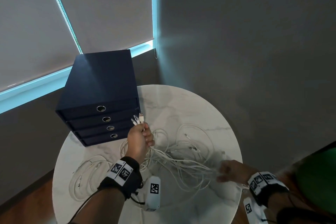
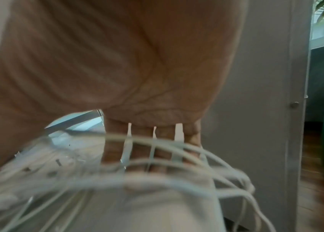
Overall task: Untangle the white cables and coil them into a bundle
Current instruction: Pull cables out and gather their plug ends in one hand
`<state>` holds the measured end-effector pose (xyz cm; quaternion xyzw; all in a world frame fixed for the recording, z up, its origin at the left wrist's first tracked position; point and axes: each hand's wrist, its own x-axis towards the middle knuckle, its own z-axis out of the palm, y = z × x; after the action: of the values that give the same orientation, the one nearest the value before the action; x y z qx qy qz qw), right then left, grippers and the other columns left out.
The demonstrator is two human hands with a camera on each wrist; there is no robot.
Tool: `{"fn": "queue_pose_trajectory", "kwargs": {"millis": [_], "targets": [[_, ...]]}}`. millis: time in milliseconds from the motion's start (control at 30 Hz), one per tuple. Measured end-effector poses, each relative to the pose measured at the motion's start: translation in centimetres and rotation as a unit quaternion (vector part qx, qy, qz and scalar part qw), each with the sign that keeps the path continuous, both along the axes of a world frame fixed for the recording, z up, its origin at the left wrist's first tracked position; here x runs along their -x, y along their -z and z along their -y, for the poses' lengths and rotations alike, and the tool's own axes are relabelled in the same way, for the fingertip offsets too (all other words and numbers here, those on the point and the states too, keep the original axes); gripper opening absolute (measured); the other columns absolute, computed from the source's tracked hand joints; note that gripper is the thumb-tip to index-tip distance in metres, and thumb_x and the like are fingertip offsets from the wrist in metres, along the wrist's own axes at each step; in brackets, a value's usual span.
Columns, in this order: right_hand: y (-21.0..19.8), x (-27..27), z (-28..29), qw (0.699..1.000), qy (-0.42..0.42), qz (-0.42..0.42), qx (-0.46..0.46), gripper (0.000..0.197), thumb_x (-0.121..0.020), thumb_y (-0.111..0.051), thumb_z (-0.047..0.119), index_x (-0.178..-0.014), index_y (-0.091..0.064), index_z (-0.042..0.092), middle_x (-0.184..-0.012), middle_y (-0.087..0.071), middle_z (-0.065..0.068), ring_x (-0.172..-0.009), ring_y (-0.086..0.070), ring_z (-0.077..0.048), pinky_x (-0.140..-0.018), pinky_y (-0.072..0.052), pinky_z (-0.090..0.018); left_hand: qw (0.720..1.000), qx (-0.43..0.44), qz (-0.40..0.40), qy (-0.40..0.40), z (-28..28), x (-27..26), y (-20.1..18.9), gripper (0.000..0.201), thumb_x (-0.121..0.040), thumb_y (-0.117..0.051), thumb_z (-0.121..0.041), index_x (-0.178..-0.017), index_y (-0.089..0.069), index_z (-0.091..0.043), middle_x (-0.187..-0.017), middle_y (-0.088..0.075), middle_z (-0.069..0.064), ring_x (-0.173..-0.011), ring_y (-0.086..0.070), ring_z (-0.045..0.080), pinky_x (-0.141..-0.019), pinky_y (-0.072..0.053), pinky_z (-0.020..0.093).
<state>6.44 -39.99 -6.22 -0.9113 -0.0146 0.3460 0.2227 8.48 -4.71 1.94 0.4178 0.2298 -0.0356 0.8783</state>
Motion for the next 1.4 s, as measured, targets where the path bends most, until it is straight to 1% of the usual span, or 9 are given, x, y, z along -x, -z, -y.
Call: {"fn": "queue_pose_trajectory", "kwargs": {"millis": [67, 167, 400, 600, 700, 800, 1000, 1200, 1400], "targets": [[0.0, -0.7, -0.2, 0.995, 0.074, 0.046, -0.049, 0.023, -0.084, -0.071, 0.043, -0.075, -0.059, 0.025, -0.074, -0.060, 0.010, -0.072, -0.057, -0.011, -0.059, -0.043, -0.015, 1.000, -0.001, -0.008, 0.013, 0.2, 0.2, 0.3, 0.030, -0.097, -0.030, -0.011, -0.070, -0.042, -0.017, -0.043, -0.031, -0.010, -0.033, -0.027, 0.006, -0.039, -0.022, 0.016], [1.1, -2.1, -0.3, 0.970, 0.200, 0.135, -0.033, 0.033, -0.084, -0.069, 0.048, -0.077, -0.058, 0.017, -0.077, -0.064, -0.001, -0.071, -0.064, -0.023, -0.067, -0.054, -0.034, 1.000, -0.014, -0.007, 0.018, 0.6, 0.6, 0.6, 0.029, -0.095, -0.029, -0.011, -0.071, -0.042, -0.018, -0.045, -0.030, -0.010, -0.035, -0.025, 0.006, -0.040, -0.021, 0.017], [2.5, -1.6, -3.5, 0.968, 0.198, 0.081, 0.133, 0.027, -0.092, -0.054, 0.021, -0.104, -0.069, 0.002, -0.109, -0.070, -0.015, -0.100, -0.067, -0.031, -0.073, -0.047, -0.026, 0.998, -0.032, 0.016, 0.045, 0.8, 1.1, 0.5, 0.028, -0.097, -0.032, -0.009, -0.073, -0.045, -0.016, -0.049, -0.030, -0.007, -0.039, -0.025, 0.008, -0.044, -0.025, 0.021], [-1.4, -3.6, -5.3, 0.891, 0.402, 0.203, -0.060, 0.022, -0.079, -0.067, 0.025, -0.071, -0.065, 0.004, -0.076, -0.069, -0.017, -0.073, -0.065, -0.035, -0.069, -0.054, -0.038, 0.998, -0.021, 0.002, 0.057, 0.3, 1.1, 1.1, 0.029, -0.098, -0.033, -0.008, -0.073, -0.045, -0.015, -0.048, -0.031, -0.006, -0.037, -0.027, 0.008, -0.044, -0.028, 0.021], [-4.2, -5.4, -8.2, 0.834, 0.409, 0.290, -0.231, 0.010, -0.075, -0.062, 0.012, -0.066, -0.062, 0.008, -0.056, -0.066, -0.012, -0.058, -0.066, -0.030, -0.065, -0.057, -0.043, 0.998, -0.032, -0.008, 0.057, 0.4, 1.1, 1.4, 0.028, -0.098, -0.034, -0.007, -0.074, -0.047, -0.014, -0.048, -0.031, -0.006, -0.036, -0.029, 0.009, -0.044, -0.029, 0.020], [-7.9, -6.0, -13.1, 0.796, 0.351, 0.288, -0.399, 0.011, -0.087, -0.058, -0.003, -0.080, -0.056, 0.005, -0.054, -0.061, -0.012, -0.046, -0.057, -0.025, -0.054, -0.050, -0.034, 0.997, -0.045, -0.016, 0.053, 0.8, 1.0, 1.5, 0.028, -0.098, -0.035, -0.006, -0.074, -0.048, -0.014, -0.048, -0.031, -0.005, -0.036, -0.029, 0.009, -0.043, -0.032, 0.020], [-10.1, -4.7, -20.6, 0.837, 0.206, 0.257, -0.438, 0.010, -0.091, -0.060, 0.010, -0.084, -0.054, 0.014, -0.057, -0.060, -0.004, -0.046, -0.055, -0.018, -0.051, -0.047, -0.030, 0.994, -0.096, 0.007, 0.048, 1.8, 1.3, 0.9, 0.023, -0.101, -0.040, -0.009, -0.082, -0.053, -0.010, -0.054, -0.035, -0.002, -0.043, -0.033, 0.012, -0.049, -0.036, 0.027], [-9.2, -2.9, -23.4, 0.853, 0.184, 0.190, -0.449, 0.009, -0.090, -0.063, 0.013, -0.085, -0.057, 0.013, -0.064, -0.067, -0.010, -0.051, -0.062, -0.021, -0.046, -0.047, -0.029, 0.991, -0.123, 0.034, 0.035, 1.8, 1.8, 0.4, 0.031, -0.107, -0.040, -0.018, -0.079, -0.049, -0.009, -0.061, -0.044, 0.003, -0.052, -0.043, 0.015, -0.051, -0.039, 0.028], [-8.5, -2.7, -23.4, 0.859, 0.165, 0.197, -0.443, 0.008, -0.087, -0.066, 0.009, -0.081, -0.061, 0.006, -0.061, -0.068, -0.009, -0.050, -0.062, -0.019, -0.047, -0.046, -0.026, 0.985, -0.168, 0.027, 0.042, 1.3, 2.0, 1.3, 0.035, -0.107, -0.039, -0.019, -0.110, -0.058, 0.011, -0.084, -0.053, 0.017, -0.062, -0.049, 0.017, -0.051, -0.044, 0.029]]}}
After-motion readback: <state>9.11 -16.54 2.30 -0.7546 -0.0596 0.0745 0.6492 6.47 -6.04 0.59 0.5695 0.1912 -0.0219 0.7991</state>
